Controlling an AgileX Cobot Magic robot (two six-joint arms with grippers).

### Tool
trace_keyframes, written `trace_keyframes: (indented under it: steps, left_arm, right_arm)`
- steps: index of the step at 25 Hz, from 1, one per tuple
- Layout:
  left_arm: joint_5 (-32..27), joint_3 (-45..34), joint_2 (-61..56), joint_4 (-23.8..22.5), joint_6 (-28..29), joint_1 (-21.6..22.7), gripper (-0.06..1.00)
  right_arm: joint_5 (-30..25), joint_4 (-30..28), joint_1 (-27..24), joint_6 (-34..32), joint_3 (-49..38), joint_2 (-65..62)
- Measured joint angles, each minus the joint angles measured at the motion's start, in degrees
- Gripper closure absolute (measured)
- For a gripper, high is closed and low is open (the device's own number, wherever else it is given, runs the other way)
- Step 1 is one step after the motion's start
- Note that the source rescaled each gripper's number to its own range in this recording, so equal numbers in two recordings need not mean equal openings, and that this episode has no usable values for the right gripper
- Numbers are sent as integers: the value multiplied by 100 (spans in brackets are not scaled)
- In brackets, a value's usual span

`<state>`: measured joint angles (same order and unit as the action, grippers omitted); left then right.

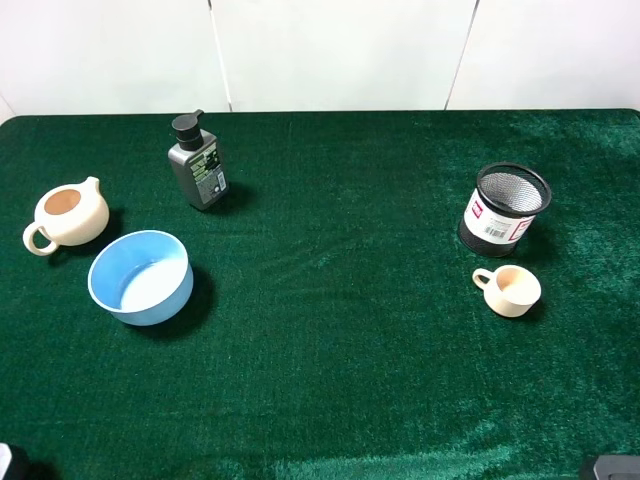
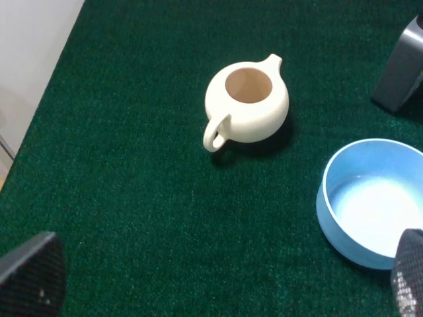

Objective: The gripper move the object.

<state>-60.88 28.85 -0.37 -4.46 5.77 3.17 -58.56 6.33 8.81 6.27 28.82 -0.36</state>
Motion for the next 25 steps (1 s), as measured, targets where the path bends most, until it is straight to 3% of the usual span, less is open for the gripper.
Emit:
trace_keyframes:
  steps: [25]
  left_arm:
    - [0, 0, 0, -5, 0, 0, -6]
  right_arm:
    - [0, 0, 0, 0, 0, 0]
